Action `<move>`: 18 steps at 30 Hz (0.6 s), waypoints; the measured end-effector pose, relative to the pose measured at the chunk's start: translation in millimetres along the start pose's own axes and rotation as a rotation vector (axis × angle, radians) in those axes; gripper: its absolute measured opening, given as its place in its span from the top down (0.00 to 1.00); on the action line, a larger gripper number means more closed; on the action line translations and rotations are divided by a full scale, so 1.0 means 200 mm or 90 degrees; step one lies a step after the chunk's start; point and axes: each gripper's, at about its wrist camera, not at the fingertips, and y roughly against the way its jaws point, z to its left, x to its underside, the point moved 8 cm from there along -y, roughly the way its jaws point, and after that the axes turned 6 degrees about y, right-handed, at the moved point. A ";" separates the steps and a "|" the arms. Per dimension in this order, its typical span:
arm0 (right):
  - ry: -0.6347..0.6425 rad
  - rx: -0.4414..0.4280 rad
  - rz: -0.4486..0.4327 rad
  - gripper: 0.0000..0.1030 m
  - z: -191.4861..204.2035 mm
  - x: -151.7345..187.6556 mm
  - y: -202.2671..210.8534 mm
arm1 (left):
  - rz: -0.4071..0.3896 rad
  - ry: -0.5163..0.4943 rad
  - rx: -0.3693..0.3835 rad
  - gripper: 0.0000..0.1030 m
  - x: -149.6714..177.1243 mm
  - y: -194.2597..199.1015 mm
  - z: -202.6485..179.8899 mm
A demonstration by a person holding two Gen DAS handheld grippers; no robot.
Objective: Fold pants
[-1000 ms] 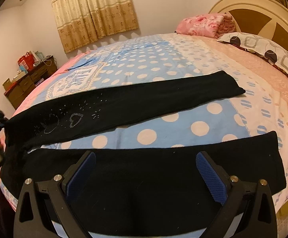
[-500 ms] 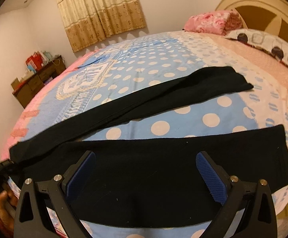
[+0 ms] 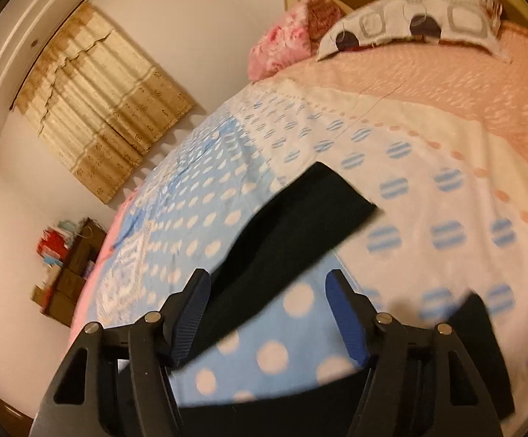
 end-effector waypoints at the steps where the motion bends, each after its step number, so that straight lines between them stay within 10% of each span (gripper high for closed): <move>1: -0.005 -0.003 0.005 0.34 0.01 -0.04 -0.04 | 0.000 -0.003 -0.003 0.88 0.00 0.00 -0.01; 12: 0.020 0.075 0.157 0.35 0.11 -0.11 -0.74 | 0.018 -0.016 -0.014 0.88 -0.01 -0.01 -0.02; 14: 0.051 0.101 0.170 0.56 0.12 -0.10 -0.80 | 0.024 -0.021 -0.015 0.88 -0.02 -0.02 -0.03; 15: 0.058 0.102 0.174 0.89 0.11 -0.09 -0.80 | 0.027 -0.023 -0.015 0.88 -0.02 -0.02 -0.03; 18: 0.060 0.087 0.187 0.97 0.09 -0.08 -0.81 | 0.040 -0.029 -0.020 0.88 -0.04 -0.04 -0.04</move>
